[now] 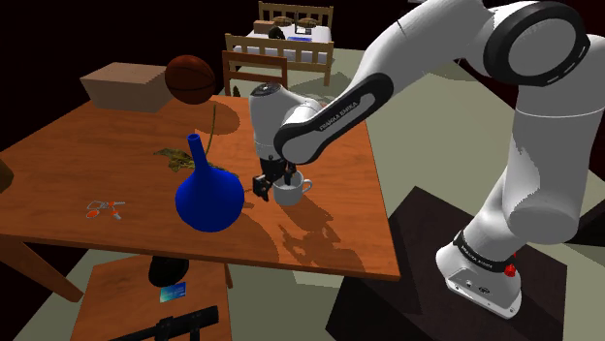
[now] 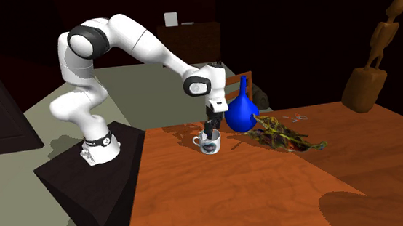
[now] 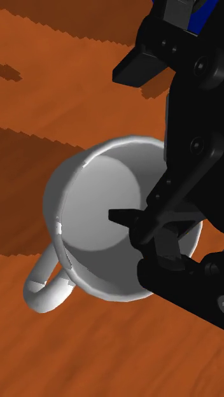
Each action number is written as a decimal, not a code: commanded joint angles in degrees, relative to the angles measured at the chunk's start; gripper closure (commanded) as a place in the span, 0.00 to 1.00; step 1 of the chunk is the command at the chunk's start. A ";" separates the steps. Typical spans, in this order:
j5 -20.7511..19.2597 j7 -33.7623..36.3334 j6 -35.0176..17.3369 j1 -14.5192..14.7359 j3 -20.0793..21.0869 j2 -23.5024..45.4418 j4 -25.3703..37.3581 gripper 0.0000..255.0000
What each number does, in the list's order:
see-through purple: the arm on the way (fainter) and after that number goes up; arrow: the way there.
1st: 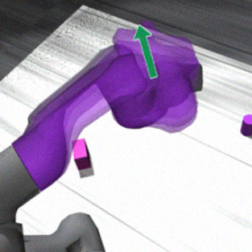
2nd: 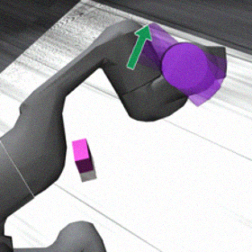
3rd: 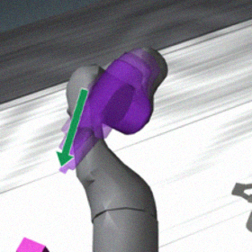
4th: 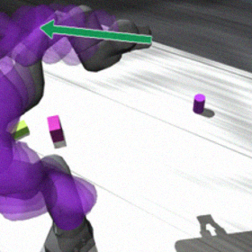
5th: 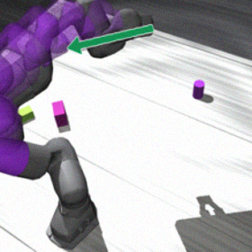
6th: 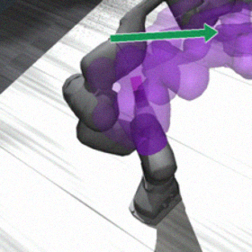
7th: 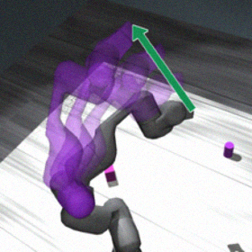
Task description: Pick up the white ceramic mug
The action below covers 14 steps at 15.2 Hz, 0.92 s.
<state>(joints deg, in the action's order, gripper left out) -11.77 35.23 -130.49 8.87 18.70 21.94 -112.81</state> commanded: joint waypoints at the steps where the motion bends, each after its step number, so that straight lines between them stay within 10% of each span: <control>1: -0.21 0.11 -0.40 0.07 -0.11 0.44 0.04 0.00; 2: -0.19 0.08 -0.44 0.03 -0.11 0.38 -0.06 1.00; 14: 0.54 -0.42 1.41 -0.19 0.26 -1.04 0.47 1.00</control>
<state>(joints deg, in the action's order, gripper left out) -11.42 34.94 -129.56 8.73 18.86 21.27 -112.47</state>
